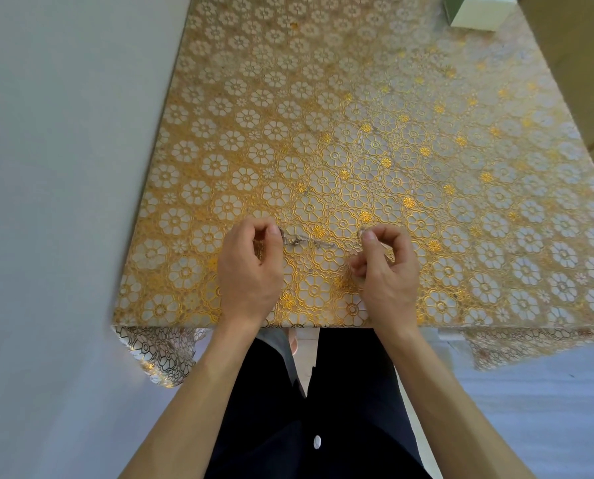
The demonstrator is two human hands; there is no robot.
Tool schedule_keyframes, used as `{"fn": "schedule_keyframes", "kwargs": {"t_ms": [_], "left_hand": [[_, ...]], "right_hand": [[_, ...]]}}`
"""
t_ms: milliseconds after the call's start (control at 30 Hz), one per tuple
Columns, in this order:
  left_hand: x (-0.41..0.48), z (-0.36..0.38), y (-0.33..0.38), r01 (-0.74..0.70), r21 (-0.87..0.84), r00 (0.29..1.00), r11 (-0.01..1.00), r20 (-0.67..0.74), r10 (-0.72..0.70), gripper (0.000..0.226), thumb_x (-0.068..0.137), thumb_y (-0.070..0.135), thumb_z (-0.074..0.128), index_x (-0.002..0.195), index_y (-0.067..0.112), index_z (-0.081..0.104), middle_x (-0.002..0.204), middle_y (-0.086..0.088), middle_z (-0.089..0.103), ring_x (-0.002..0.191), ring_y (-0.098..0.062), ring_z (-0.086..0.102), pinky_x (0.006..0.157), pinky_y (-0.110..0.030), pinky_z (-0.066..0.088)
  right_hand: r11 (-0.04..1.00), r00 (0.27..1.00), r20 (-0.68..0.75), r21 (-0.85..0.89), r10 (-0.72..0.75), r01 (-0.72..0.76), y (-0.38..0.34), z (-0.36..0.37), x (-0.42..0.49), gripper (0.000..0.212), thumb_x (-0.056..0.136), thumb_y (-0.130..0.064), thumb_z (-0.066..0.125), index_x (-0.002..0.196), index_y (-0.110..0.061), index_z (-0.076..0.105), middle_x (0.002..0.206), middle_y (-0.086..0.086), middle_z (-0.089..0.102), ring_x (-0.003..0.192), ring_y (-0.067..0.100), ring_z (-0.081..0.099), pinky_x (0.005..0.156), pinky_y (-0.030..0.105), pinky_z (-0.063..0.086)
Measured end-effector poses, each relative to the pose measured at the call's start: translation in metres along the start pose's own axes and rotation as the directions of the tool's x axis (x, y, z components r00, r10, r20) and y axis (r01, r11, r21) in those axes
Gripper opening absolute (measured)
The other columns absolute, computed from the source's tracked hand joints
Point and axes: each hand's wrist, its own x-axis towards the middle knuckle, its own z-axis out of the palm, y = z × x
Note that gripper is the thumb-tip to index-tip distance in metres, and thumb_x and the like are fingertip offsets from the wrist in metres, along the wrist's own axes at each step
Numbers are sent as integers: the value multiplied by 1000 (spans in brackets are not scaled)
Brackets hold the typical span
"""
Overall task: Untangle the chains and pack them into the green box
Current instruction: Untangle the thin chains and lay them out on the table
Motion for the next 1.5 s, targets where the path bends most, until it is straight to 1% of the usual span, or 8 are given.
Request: {"fn": "schedule_keyframes", "kwargs": {"t_ms": [200, 333, 433, 533, 733, 933, 1100, 1500], "left_hand": [[0, 3, -1, -89, 174, 992, 981, 106, 71, 12, 89, 30, 61, 95, 22, 69, 103, 10, 61, 102, -11, 55, 93, -37, 46], [-1, 2, 0, -127, 185, 987, 975, 124, 105, 16, 85, 25, 65, 100, 23, 70, 107, 11, 61, 103, -6, 51, 95, -31, 44], [-3, 3, 3, -213, 210, 971, 954, 155, 182, 18, 85, 24, 66, 103, 22, 69, 109, 9, 61, 106, -4, 49, 96, -17, 35], [-7, 7, 7, -297, 235, 945, 925, 212, 250, 22, 85, 25, 67, 106, 21, 70, 112, 7, 62, 107, -11, 53, 95, -22, 39], [-6, 25, 31, -339, 163, 885, 927, 389, 255, 35, 86, 39, 68, 119, 28, 71, 122, 11, 60, 117, -10, 50, 104, -20, 33], [-3, 37, 39, -298, 82, 844, 951, 489, 222, 16, 86, 41, 70, 98, 32, 76, 118, 16, 65, 118, -8, 50, 102, -24, 36], [-6, 32, 44, -210, 63, 871, 976, 465, 157, 4, 92, 28, 71, 93, 26, 74, 110, 15, 69, 113, -2, 53, 98, -10, 33], [-6, 22, 42, -122, 49, 892, 991, 443, 88, 20, 97, 41, 61, 95, 24, 70, 97, 23, 65, 101, -5, 57, 86, -36, 50]], "right_hand": [[979, 993, 60, -176, -98, 107, 9, -17, -4, 12, 97, -20, 66, 92, -31, 67, 86, -11, 66, 67, 17, 63, 65, 43, 54], [885, 957, 109, -365, -267, 288, 16, -29, -4, 11, 94, -17, 69, 93, -28, 69, 84, -5, 66, 68, 13, 59, 63, 22, 47], [908, 965, 108, -328, -238, 260, 19, -35, -6, 7, 95, -18, 68, 95, -25, 70, 83, -7, 67, 71, 14, 60, 63, 26, 49], [947, 977, 100, -243, -189, 209, 18, -36, -4, 9, 96, -20, 66, 94, -29, 69, 78, -8, 66, 68, 16, 58, 62, 31, 48], [972, 978, 119, -141, -173, 189, 16, -42, 0, 16, 97, -17, 65, 91, -32, 67, 73, -17, 62, 60, 6, 51, 57, 22, 42], [973, 970, 146, -97, -193, 209, 20, -46, 3, 10, 96, -16, 67, 95, -26, 69, 80, -12, 66, 65, 10, 56, 61, 26, 45], [951, 962, 155, -182, -224, 251, 28, -46, 1, 6, 95, -21, 68, 101, -20, 70, 83, -11, 67, 66, 15, 58, 62, 30, 48], [896, 947, 222, -330, -232, 296, 24, -44, -4, 5, 96, -21, 66, 92, -23, 68, 78, -14, 62, 66, 6, 55, 62, 16, 42]]}}
